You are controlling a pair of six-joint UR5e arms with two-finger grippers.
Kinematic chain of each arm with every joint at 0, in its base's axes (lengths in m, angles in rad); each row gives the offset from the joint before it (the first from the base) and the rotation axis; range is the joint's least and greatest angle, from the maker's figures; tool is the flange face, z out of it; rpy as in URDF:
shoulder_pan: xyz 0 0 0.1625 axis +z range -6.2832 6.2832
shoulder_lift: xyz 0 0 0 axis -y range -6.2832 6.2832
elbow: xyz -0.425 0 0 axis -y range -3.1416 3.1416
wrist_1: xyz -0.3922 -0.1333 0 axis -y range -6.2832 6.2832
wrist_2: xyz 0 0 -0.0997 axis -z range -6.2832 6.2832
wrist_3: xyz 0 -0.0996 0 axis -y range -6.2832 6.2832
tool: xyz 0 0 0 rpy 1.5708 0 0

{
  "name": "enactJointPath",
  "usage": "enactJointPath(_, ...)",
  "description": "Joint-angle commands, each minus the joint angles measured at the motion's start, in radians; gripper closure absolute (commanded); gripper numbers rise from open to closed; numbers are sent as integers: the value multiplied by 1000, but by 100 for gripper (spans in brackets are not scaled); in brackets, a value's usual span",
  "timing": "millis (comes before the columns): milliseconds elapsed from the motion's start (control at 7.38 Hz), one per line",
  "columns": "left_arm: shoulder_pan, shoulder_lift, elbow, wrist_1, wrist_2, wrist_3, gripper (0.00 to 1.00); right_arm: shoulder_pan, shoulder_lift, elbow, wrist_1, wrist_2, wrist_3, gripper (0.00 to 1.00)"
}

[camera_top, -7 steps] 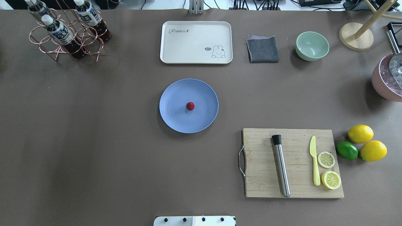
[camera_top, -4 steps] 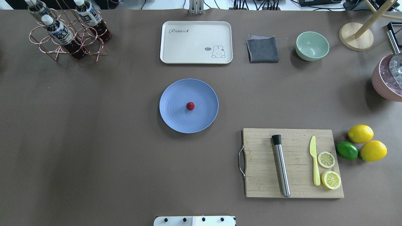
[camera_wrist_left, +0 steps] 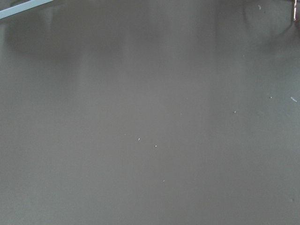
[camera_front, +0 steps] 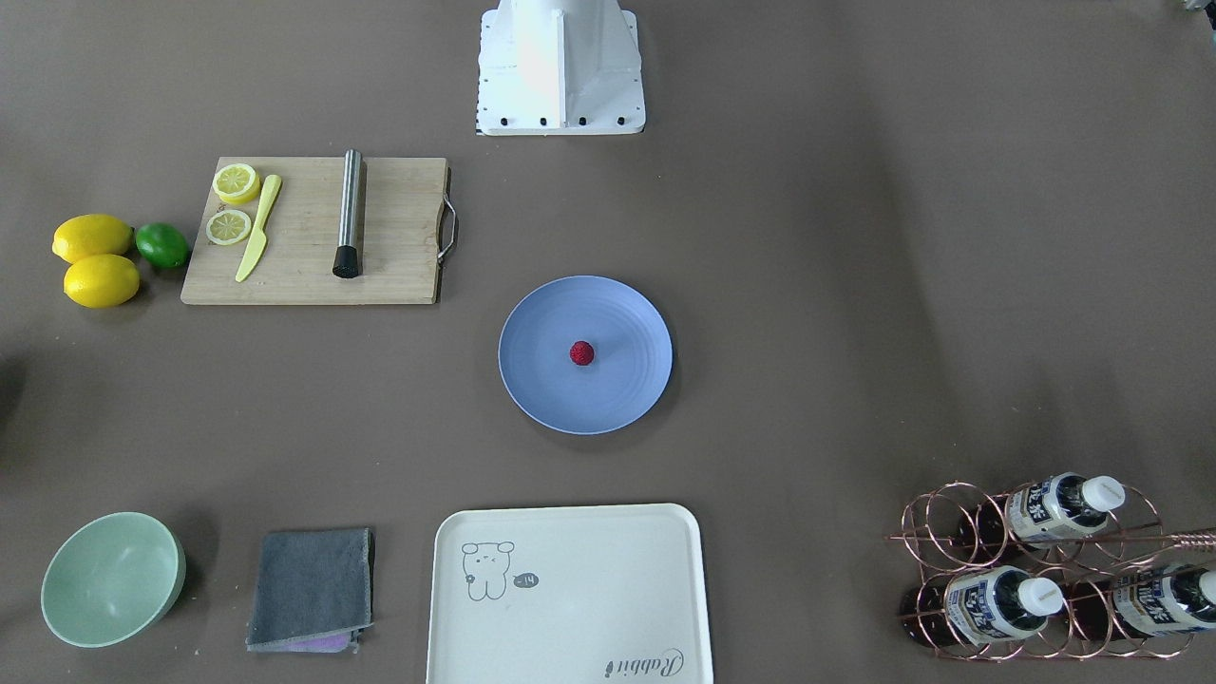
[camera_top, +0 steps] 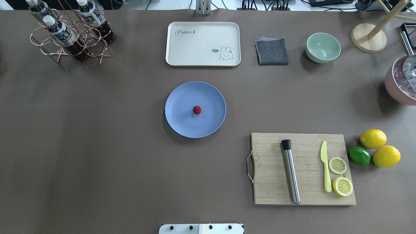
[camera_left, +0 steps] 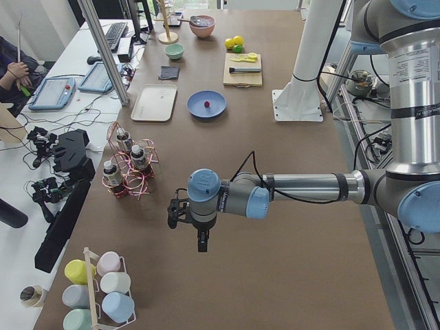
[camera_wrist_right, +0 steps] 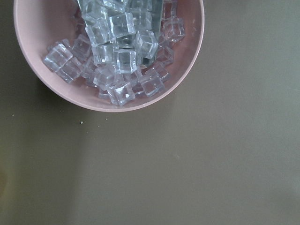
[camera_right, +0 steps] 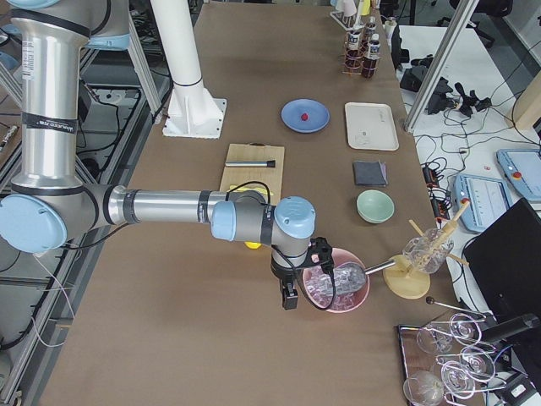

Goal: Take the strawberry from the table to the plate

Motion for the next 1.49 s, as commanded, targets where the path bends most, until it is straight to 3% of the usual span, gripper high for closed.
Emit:
enactJointPath(0, -50, 8, 4, 36, 12, 76, 2, -1, -3, 0, 0, 0, -2, 0)
enactJointPath(271, -51, 6, 45, 39, 6, 68, 2, -1, -3, 0, 0, 0, -2, 0)
enactJointPath(1356, -52, 5, 47, 39, 8, 67, 2, -1, -4, 0, 5, 1, -9, 0)
